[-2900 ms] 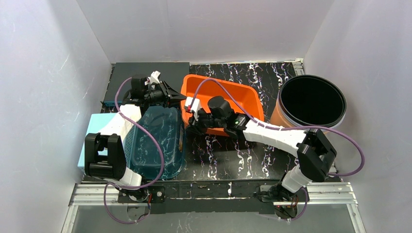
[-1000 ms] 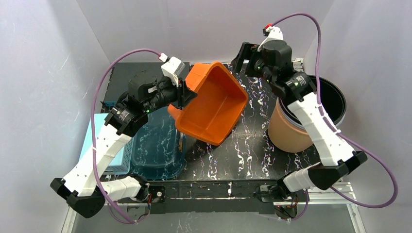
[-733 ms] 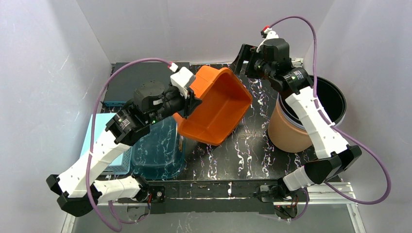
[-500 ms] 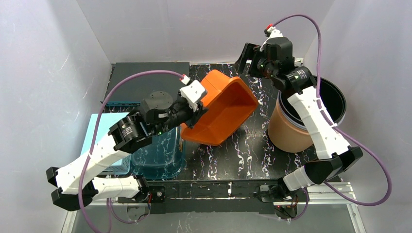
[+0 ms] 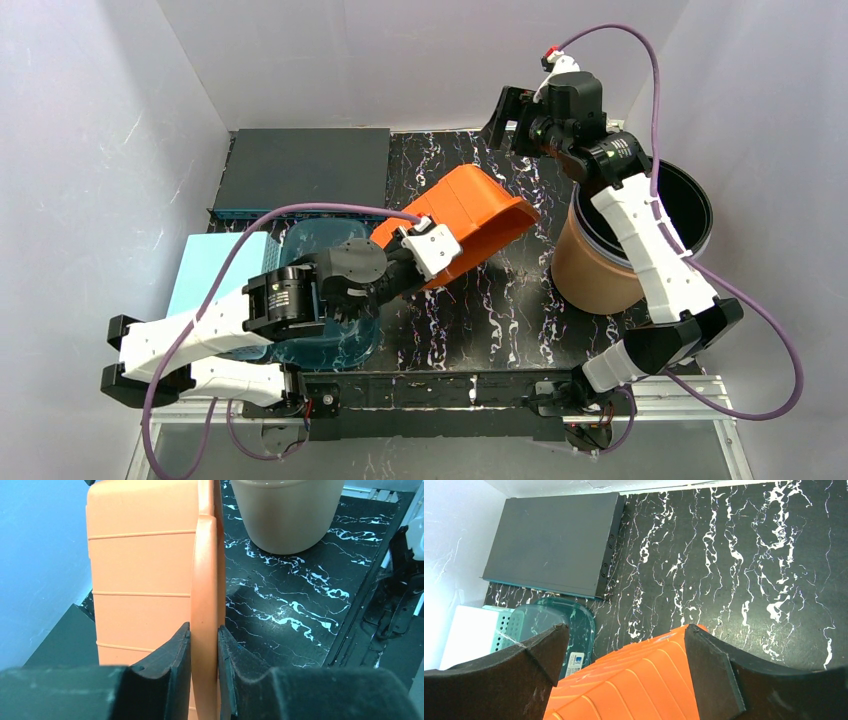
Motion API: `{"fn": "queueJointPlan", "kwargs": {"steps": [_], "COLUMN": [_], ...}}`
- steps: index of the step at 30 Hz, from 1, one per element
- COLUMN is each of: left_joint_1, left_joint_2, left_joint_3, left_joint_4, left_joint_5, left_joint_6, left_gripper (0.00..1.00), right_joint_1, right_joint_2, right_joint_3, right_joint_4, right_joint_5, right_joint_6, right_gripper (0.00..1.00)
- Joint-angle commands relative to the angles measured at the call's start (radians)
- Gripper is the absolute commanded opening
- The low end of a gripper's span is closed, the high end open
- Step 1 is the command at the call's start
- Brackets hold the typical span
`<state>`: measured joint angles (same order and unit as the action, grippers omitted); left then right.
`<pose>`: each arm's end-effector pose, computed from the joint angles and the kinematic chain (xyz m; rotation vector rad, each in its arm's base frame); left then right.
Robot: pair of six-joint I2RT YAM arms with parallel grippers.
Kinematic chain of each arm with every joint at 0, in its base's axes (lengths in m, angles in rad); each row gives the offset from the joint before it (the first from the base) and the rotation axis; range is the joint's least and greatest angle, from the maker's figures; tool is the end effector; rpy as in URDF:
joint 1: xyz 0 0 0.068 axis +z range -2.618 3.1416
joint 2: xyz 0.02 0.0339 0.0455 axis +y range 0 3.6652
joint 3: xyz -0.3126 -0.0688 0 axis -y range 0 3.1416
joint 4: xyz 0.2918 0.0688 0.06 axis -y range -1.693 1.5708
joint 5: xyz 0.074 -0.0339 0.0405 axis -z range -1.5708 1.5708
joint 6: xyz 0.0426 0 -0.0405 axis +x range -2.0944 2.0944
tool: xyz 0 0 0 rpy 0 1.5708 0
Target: Turn the large container upside down
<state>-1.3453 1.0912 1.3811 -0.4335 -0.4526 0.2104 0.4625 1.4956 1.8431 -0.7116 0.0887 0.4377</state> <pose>0.0739 -0.2389 0.5157 0.9447 1.4386 -0.4577 0.3232 0.1569 0.5395 0.0358 1.9676 0.5111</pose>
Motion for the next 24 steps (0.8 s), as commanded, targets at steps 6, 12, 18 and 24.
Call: {"fn": "queueJointPlan", "kwargs": {"steps": [6,12,18,24], "left_joint_1": [-0.061,-0.08,-0.083,-0.084], "left_joint_2": [0.012,0.023,0.07,0.143], "left_joint_3": [-0.093,-0.141,-0.183,-0.242], "left_joint_4": [-0.03,-0.033,-0.004,0.05], "left_joint_5": [-0.149,-0.126,-0.063,0.004], "left_joint_6": [0.009,-0.034,-0.081,-0.147], "left_gripper": [0.0,0.0,0.0,0.0], "right_joint_1": [-0.01,-0.012,-0.013,-0.014], "right_joint_2": [-0.014,-0.03,-0.033,-0.04], "right_joint_3": [-0.01,-0.042,-0.057,-0.069], "right_joint_4": [0.013,0.028,0.036,0.039], "right_joint_5": [-0.011,-0.019,-0.027,-0.032], "right_joint_6": [-0.029,-0.03,-0.031,-0.036], "right_gripper": [0.94,0.94,0.94,0.94]}}
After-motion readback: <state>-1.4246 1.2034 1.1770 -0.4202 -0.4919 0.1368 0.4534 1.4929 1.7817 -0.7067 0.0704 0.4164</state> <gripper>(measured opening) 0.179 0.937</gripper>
